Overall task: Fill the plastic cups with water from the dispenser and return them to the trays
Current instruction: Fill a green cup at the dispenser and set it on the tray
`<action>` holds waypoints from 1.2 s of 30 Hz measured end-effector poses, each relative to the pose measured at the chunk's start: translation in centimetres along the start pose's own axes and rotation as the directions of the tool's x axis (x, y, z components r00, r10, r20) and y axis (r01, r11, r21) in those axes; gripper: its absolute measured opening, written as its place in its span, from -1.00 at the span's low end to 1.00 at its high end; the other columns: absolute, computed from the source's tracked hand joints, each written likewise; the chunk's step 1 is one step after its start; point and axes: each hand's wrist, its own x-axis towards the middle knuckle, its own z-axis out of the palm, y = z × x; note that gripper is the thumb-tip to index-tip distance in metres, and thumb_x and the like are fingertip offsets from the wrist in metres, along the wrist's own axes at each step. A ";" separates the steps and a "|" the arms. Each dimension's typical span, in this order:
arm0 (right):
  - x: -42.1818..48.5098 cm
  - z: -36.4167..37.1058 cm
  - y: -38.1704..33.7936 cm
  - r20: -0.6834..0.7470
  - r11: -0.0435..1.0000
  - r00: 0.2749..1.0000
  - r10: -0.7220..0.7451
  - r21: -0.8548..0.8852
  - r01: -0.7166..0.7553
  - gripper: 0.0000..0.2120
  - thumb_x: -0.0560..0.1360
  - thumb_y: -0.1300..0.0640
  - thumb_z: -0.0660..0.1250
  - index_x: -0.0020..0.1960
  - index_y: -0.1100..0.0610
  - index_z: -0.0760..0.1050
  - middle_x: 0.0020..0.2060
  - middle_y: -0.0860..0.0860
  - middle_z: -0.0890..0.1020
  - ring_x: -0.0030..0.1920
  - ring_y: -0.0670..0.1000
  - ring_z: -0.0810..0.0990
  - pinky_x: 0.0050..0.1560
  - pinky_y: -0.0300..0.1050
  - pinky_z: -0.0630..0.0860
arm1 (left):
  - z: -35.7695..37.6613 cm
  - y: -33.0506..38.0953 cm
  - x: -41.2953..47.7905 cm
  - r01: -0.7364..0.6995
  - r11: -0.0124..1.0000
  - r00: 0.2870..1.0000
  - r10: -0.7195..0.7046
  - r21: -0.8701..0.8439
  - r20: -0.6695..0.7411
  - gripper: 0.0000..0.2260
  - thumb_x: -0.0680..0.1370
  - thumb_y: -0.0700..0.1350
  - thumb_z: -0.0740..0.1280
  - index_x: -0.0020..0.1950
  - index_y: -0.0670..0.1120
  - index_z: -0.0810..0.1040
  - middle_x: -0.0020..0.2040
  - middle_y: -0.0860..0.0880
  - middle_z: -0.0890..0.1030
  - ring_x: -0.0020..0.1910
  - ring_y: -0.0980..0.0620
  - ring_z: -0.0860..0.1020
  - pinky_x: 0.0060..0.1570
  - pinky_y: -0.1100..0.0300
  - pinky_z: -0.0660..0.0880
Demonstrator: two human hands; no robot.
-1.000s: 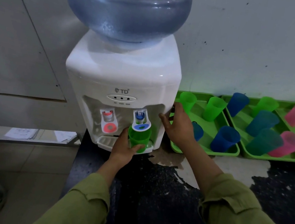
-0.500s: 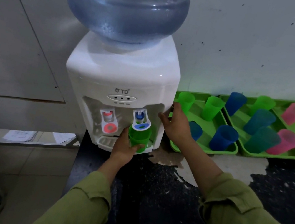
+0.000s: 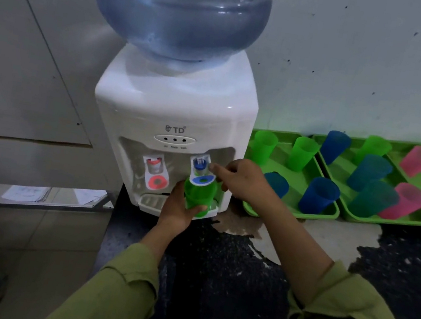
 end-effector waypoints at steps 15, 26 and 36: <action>1.8 5.5 3.7 -0.104 0.999 0.994 -0.031 -0.041 0.027 -0.73 0.50 0.05 0.34 -0.29 0.19 0.47 -0.47 0.02 0.41 -0.41 0.01 0.39 -0.35 -0.17 0.25 | 0.3 -0.7 0.4 0.051 0.994 0.999 -0.049 -0.101 0.021 -0.41 0.33 -0.19 0.53 0.28 -0.08 0.35 0.23 -0.06 0.53 0.18 -0.05 0.51 0.15 0.03 0.48; 1.1 6.4 5.5 -0.306 0.995 0.951 -0.047 0.074 0.073 -0.75 0.53 0.04 0.29 -0.04 0.24 0.57 -0.32 0.01 0.55 -0.31 -0.02 0.50 -0.30 -0.21 0.33 | 0.4 -0.4 0.4 0.045 0.995 0.999 -0.044 -0.091 0.015 -0.38 0.32 -0.24 0.52 0.31 -0.11 0.34 0.26 -0.07 0.50 0.22 -0.06 0.48 0.22 0.01 0.45; -0.5 4.1 11.4 -0.133 0.998 0.991 -0.030 0.042 0.036 -0.84 0.49 0.21 0.28 0.05 0.19 0.55 -0.09 0.13 0.66 -0.15 0.03 0.57 -0.17 -0.22 0.40 | 2.0 0.5 -2.2 0.006 0.992 0.992 -0.022 -0.122 -0.128 -0.47 0.30 -0.25 0.54 0.18 -0.07 0.39 0.13 -0.05 0.53 0.12 -0.01 0.51 0.16 0.08 0.47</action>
